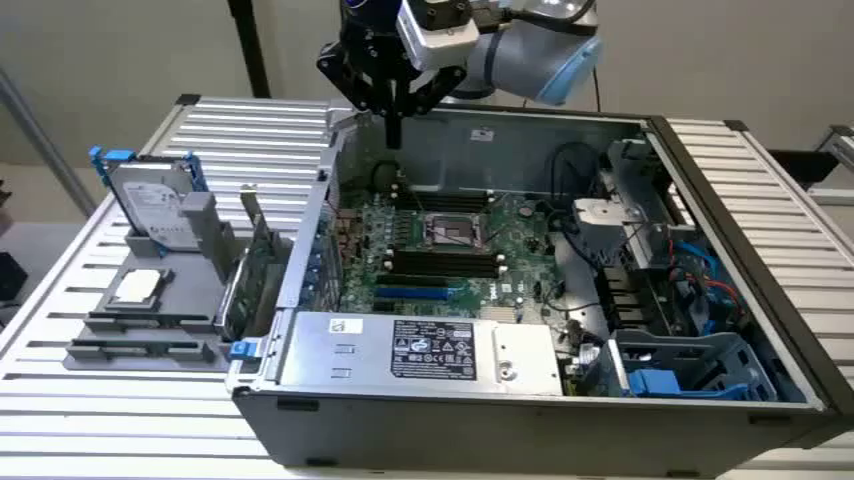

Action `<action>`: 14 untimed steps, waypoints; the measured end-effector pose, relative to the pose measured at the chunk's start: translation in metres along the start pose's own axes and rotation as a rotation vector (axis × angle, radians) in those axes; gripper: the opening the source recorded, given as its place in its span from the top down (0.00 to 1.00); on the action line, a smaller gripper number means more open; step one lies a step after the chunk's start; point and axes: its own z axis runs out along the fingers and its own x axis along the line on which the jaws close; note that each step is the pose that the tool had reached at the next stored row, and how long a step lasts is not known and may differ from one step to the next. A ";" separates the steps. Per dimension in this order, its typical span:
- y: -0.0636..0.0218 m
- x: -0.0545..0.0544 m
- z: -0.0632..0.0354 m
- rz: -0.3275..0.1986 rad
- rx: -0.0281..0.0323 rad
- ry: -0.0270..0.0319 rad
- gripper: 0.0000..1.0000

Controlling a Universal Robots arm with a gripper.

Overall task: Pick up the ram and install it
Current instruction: 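Reach for the ram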

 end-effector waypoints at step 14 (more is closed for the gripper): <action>-0.0102 0.015 -0.0013 0.000 0.0000 0.0000 1.00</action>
